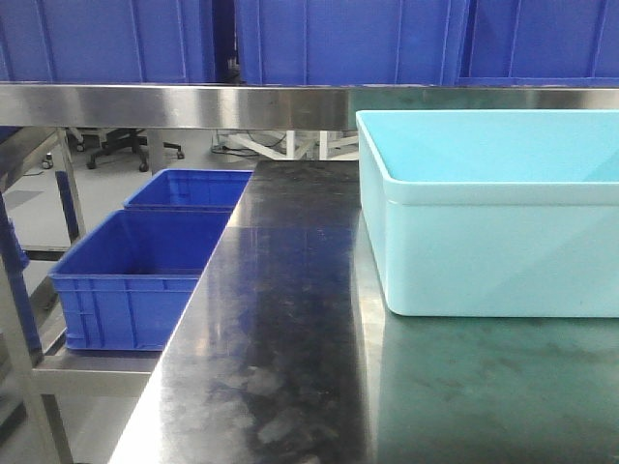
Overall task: Pick red cube and place on left shelf
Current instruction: 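Move the right gripper over the light-blue bin toward the red cube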
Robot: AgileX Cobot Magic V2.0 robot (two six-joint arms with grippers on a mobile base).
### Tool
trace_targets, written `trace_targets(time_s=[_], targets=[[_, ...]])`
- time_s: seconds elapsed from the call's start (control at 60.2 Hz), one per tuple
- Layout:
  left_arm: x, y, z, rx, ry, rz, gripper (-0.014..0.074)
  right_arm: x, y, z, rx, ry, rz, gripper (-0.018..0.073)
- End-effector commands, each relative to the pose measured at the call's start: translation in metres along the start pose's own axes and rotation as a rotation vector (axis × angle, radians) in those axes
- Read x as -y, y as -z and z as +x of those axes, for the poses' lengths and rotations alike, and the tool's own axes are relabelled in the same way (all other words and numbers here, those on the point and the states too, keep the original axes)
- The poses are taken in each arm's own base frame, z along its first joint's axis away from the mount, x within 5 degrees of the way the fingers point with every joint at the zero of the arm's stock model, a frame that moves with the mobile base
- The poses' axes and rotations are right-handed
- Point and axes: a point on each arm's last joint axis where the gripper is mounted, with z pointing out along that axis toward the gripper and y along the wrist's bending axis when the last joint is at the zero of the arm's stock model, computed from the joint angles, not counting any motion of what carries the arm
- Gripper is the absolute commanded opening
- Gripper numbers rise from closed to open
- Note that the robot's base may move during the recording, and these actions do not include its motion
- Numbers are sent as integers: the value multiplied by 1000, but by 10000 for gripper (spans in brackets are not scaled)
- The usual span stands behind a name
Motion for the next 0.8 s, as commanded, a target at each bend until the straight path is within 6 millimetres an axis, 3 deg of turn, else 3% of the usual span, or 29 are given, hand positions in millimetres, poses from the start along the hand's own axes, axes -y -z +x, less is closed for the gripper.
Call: trace_targets(time_s=[0.0, 0.632, 0.781], targets=[[0, 0, -1, 79, 3, 3, 102, -1, 3, -15, 128, 14, -4, 52], [0, 0, -1, 79, 3, 3, 102, -1, 3, -19, 166, 13, -6, 52], [0, 0, -1, 79, 3, 3, 102, -2, 1, -27, 137, -47, -10, 52]])
